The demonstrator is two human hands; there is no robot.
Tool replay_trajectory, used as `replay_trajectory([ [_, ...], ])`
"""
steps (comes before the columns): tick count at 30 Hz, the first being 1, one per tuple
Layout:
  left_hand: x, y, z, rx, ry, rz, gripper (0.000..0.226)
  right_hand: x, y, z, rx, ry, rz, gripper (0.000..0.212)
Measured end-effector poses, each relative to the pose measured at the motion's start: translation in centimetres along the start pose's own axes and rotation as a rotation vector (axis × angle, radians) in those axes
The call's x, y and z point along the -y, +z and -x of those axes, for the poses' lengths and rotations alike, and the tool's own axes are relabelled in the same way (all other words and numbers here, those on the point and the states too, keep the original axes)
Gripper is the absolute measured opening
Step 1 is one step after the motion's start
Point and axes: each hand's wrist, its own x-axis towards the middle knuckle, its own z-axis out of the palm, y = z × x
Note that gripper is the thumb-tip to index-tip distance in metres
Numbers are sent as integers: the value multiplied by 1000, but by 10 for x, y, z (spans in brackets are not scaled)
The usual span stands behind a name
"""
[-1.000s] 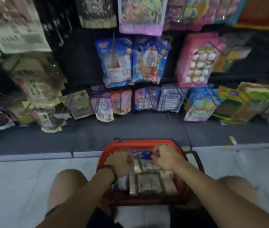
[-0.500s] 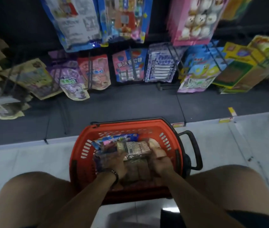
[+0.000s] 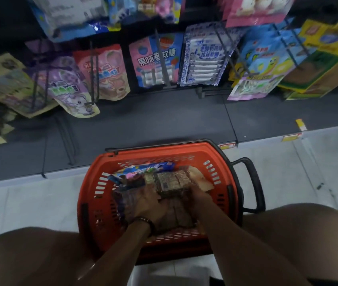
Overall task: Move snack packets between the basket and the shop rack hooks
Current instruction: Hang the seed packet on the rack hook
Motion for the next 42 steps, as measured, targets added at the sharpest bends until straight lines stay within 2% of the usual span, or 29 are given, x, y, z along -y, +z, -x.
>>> replay_trajectory([
  [3,2,-2,-3,10,-81,46,68,7,4,1,-1,-59,-1,23],
  [4,2,-4,-1,7,-90,50,63,10,5,5,11,-54,6,27],
  [6,3,-10,0,-11,-97,57,53,22,7,26,-4,-50,-8,57],
  [8,9,-14,1,-52,-95,67,66,33,3,50,-51,-2,-4,75],
  [9,6,-18,8,-54,-72,56,69,37,2,61,-100,8,12,70],
  [13,-12,-29,53,56,3,-58,34,43,1,104,-118,-92,19,31],
  [15,-6,-29,70,89,32,-36,32,39,1,122,-132,-143,-15,18],
  [19,9,-45,85,92,18,79,34,46,-2,164,-131,-350,75,21],
  [22,-4,-75,108,44,80,92,42,61,-9,210,-12,-527,115,18],
  [24,-13,-97,123,-24,157,156,35,71,-14,238,102,-599,135,18],
  [25,-17,-107,129,-37,202,223,40,77,-16,251,148,-630,153,20],
  [27,-28,-129,145,-32,297,332,63,90,-17,283,247,-677,171,20],
  [28,-35,-140,154,-13,328,393,63,96,-18,298,301,-705,180,22],
  [31,-60,-171,185,81,387,514,35,119,-13,351,422,-803,216,20],
  [33,-74,-190,200,107,480,543,35,134,-9,387,475,-874,230,10],
  [35,-89,-212,213,108,547,609,45,149,-2,421,492,-956,245,16],
  [38,-114,-246,233,38,647,714,89,171,9,470,557,-1071,298,23],
  [39,-122,-257,240,15,695,745,93,176,12,489,573,-1092,345,26],
  [42,-142,-293,265,-41,811,758,72,192,19,536,612,-1161,453,24],
])
